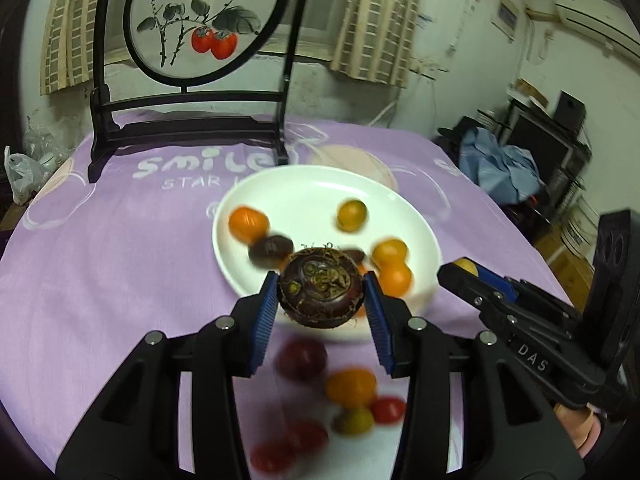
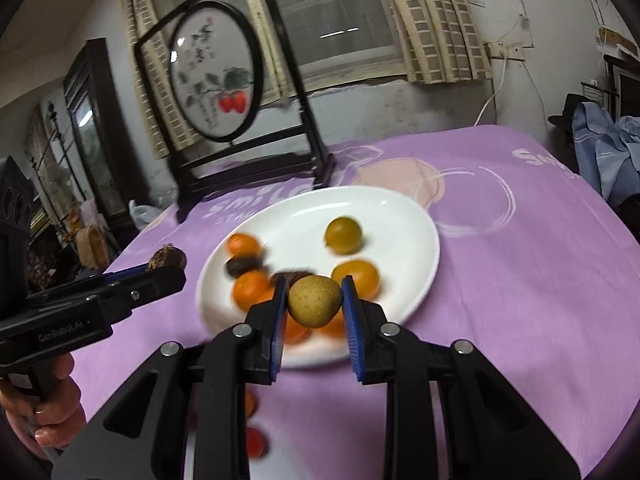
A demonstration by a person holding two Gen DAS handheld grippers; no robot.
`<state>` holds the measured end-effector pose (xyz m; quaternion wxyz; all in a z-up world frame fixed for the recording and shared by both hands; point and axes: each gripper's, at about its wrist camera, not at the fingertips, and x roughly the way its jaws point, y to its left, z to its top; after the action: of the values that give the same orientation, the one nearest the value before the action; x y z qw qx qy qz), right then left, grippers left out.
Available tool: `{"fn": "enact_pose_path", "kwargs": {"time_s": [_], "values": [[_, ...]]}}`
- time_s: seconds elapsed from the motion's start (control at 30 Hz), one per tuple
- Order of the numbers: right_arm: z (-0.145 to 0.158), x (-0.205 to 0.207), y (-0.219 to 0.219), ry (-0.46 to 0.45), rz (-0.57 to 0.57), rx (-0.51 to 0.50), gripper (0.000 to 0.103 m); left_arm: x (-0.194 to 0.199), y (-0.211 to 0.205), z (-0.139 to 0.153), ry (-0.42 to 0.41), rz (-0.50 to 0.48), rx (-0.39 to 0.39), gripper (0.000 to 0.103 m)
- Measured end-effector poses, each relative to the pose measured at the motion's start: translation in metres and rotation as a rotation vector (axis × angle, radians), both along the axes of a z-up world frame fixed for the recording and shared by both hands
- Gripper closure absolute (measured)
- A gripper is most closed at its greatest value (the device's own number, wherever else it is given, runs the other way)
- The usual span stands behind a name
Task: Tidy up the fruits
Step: 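Carry both fruits onto the white plate and open both tools, then move both open tools back toward the remaining fruits on the dish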
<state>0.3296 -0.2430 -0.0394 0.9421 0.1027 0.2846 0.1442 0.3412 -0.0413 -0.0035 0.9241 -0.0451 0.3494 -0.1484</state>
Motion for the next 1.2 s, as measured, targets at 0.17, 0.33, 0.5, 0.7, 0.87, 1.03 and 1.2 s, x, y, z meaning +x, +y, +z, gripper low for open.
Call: {"fn": "enact_pose_path", "kwargs": {"time_s": [0.17, 0.33, 0.5, 0.7, 0.87, 1.03, 1.2], "values": [[-0.008, 0.038, -0.002, 0.023, -0.007, 0.005, 0.076, 0.041, -0.004, -0.007, 0.030, 0.019, 0.027, 0.059], [-0.015, 0.057, -0.001, 0.053, 0.011, 0.009, 0.071, 0.064, -0.011, -0.021, 0.071, 0.011, 0.065, 0.058], [-0.001, 0.041, -0.005, 0.020, 0.006, 0.030, 0.042, 0.045, -0.004, 0.005, -0.004, 0.053, 0.094, 0.022], [0.012, 0.003, 0.014, -0.010, 0.109, -0.040, 0.042, -0.002, 0.016, 0.036, -0.113, 0.127, 0.131, 0.004], [-0.008, -0.029, 0.036, 0.087, 0.270, -0.140, 0.042, -0.037, 0.048, 0.013, -0.072, 0.147, 0.097, 0.004], [-0.021, -0.060, 0.051, 0.093, 0.382, -0.261, 0.042, -0.067, 0.072, -0.033, 0.014, 0.187, 0.138, 0.004], [-0.027, -0.067, 0.053, 0.113, 0.413, -0.288, 0.053, -0.079, 0.078, -0.035, -0.009, 0.219, 0.174, 0.004]]}}
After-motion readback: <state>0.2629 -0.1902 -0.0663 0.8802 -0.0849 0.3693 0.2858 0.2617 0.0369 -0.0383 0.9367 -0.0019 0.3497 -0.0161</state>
